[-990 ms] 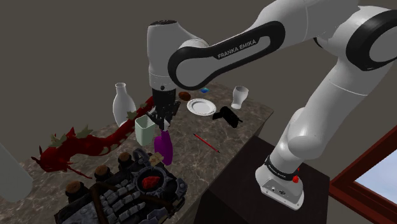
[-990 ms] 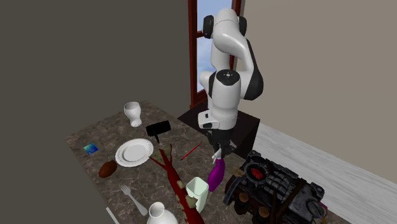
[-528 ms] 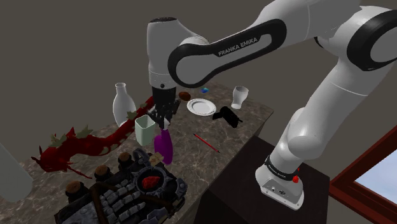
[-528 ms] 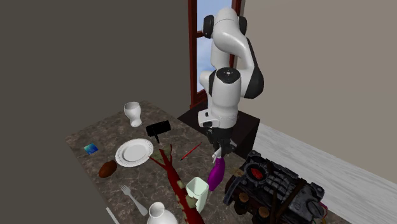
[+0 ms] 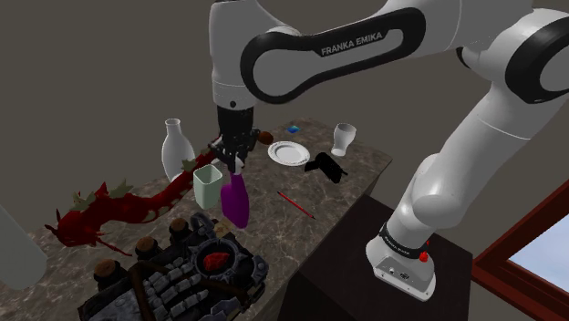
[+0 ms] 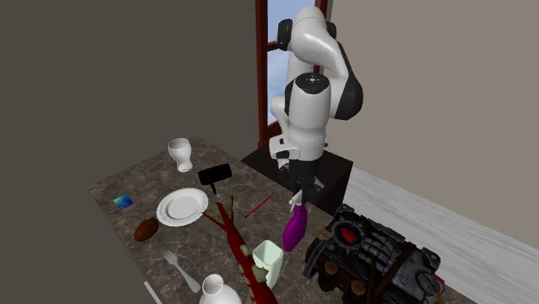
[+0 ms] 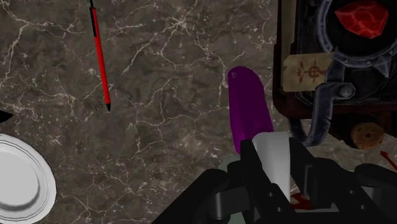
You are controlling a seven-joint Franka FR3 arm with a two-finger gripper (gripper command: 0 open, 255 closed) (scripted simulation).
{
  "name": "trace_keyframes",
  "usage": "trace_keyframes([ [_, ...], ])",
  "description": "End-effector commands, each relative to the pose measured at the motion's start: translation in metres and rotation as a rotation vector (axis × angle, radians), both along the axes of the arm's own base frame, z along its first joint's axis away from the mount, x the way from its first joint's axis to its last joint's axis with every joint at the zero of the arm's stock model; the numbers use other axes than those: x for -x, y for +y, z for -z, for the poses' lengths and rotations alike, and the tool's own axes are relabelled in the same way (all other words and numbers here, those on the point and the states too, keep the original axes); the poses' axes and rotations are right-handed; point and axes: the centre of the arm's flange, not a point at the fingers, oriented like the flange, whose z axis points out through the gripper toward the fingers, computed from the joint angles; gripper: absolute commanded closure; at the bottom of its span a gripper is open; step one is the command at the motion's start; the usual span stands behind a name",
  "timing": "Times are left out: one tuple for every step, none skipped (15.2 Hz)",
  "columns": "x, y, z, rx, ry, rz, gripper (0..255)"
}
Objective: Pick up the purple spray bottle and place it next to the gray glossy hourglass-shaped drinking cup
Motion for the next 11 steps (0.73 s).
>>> trace_keyframes([
  [-0.001,0.0,-0.011,0.0,0.0,0.0,255],
  [-0.001,0.0,-0.016,0.0,0.0,0.0,255],
  [-0.001,0.0,-0.021,0.0,0.0,0.0,255],
  [-0.001,0.0,-0.027,0.0,0.0,0.0,255],
  [-0.001,0.0,-0.032,0.0,0.0,0.0,255],
  [-0.001,0.0,-0.037,0.0,0.0,0.0,255],
  [-0.001,0.0,-0.042,0.0,0.0,0.0,255],
  [-0.001,0.0,-0.048,0.0,0.0,0.0,255],
  [-0.001,0.0,-0.053,0.0,0.0,0.0,255],
  [-0.001,0.0,-0.058,0.0,0.0,0.0,255],
  [-0.001,0.0,-0.064,0.0,0.0,0.0,255],
])
